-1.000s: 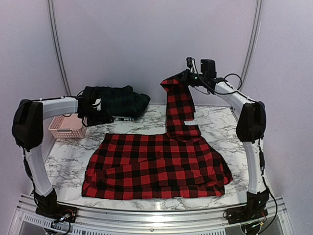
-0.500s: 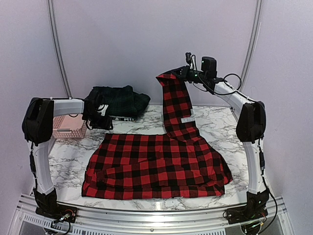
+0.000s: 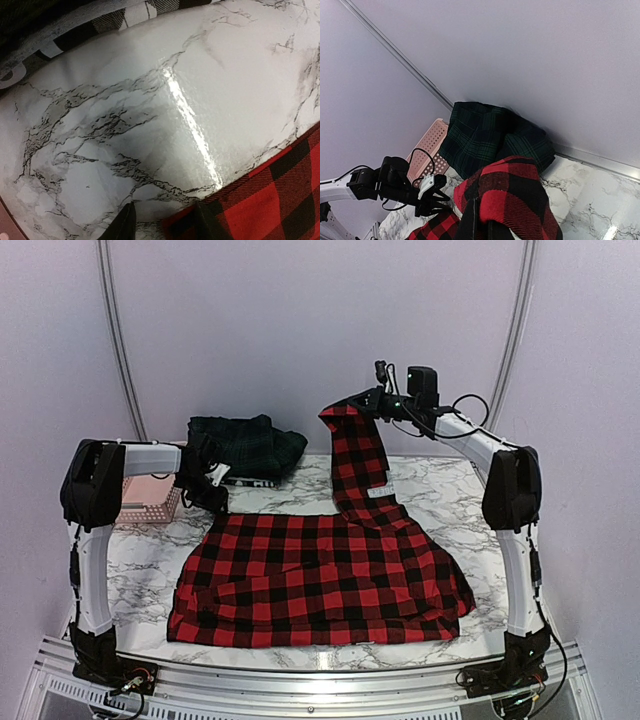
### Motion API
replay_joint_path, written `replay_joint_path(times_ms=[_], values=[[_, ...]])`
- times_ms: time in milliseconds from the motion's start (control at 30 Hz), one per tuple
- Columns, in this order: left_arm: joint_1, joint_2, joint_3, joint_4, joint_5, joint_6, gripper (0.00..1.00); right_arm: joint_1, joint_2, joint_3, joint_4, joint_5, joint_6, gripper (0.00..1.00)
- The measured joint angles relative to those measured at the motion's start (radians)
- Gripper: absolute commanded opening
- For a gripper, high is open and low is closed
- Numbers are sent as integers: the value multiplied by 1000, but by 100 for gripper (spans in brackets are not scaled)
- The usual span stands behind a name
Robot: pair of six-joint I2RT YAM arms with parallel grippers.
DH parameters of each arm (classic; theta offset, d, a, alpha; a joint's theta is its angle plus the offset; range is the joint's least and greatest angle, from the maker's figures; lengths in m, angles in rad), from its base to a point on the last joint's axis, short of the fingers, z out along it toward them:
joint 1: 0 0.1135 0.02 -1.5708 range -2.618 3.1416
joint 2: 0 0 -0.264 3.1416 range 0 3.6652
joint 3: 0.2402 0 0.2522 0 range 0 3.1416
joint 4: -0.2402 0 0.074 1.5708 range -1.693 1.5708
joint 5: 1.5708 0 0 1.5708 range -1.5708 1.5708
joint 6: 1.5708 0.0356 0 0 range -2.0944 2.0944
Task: Fold and stack the mixed laundry pile
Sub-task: Pick up the 1/3-folded T-shirt from the center of the board.
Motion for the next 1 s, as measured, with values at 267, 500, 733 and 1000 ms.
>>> replay_joint_path(times_ms=[267,500,733,1000], values=[[2,0,0,-13,30,51,23,0,0,-3,-7,0,-2,0],[5,0,0,-20,68,65,0,0,-3,-3,-34,0,-3,0],[5,0,46,-47,78,54,27,-2,-59,-4,-67,-1,-15,0],[6,-7,55,-48,64,45,35,-2,-148,-31,-65,-6,-29,0]])
